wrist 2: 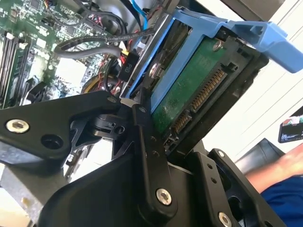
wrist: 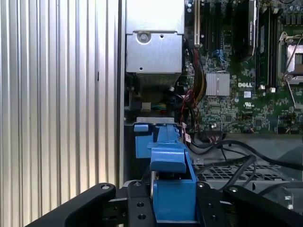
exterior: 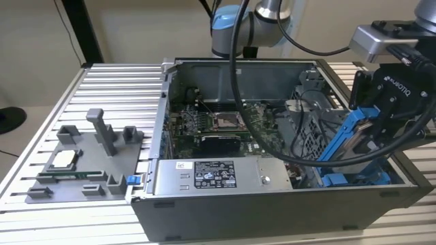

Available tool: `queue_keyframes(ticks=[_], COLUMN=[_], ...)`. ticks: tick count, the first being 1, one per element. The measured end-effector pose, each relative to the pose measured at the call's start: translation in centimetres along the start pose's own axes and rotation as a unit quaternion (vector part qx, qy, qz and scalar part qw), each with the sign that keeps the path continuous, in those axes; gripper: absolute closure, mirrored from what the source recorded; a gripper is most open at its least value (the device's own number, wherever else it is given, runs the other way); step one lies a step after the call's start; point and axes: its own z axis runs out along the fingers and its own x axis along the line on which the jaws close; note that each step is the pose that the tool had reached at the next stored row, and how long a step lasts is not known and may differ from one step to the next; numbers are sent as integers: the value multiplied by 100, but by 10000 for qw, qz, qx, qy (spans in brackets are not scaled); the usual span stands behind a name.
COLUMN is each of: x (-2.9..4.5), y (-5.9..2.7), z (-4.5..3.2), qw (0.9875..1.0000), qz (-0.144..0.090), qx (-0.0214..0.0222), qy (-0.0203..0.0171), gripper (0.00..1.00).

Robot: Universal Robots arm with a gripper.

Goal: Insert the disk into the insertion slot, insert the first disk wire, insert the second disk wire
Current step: 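Insert the disk into the insertion slot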

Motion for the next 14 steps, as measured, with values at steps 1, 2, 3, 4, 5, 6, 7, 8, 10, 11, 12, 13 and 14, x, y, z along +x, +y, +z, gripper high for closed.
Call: queue_keyframes(ticks=[1, 2, 3, 4, 5, 6, 7, 8, 10, 11, 12, 13, 14], x=[0, -1, -2, -3, -4, -5, -6, -6, -6, -6, -6, -6, -6], y=[-1, -2, -3, -4, -5, -6, -7, -8, -9, -9, -9, -9, -9], z=[19, 37, 56, 73, 91, 109, 125, 135, 147, 148, 148, 149, 150], qw=[10000, 10000, 10000, 10000, 10000, 10000, 10000, 10000, 10000, 10000, 10000, 10000, 10000], qz=[0, 0, 0, 0, 0, 0, 0, 0, 0, 0, 0, 0, 0], qx=[0, 0, 0, 0, 0, 0, 0, 0, 0, 0, 0, 0, 0], qy=[0, 0, 0, 0, 0, 0, 0, 0, 1, 1, 1, 1, 1], gripper=[100, 100, 100, 100, 100, 100, 100, 100, 100, 100, 100, 100, 100])
